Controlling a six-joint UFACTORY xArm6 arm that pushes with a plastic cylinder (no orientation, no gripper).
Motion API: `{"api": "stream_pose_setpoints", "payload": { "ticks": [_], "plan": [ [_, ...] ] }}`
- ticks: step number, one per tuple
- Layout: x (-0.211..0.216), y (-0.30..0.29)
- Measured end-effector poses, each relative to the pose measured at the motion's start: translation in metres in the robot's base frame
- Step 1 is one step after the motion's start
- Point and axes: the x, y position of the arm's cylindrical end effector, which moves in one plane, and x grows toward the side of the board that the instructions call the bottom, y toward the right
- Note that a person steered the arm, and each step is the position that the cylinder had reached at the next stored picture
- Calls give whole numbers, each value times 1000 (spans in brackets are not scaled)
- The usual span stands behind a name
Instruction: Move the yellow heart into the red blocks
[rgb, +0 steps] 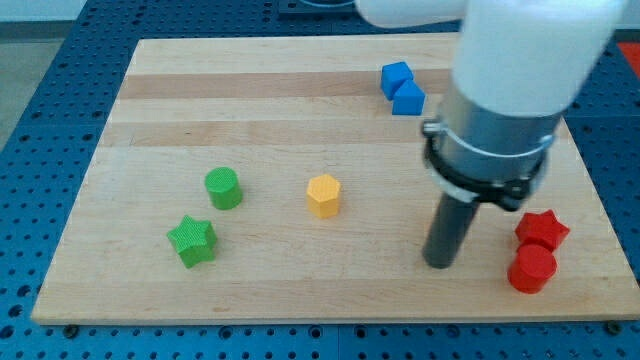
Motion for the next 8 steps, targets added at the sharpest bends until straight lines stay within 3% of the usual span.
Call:
{"api": "stream_pose_setpoints", "payload": {
  "ticks": [1,2,3,8],
  "plan": [
    [-1,-33],
    [-50,-32],
    [-63,-19],
    [-49,82]
  ]
}}
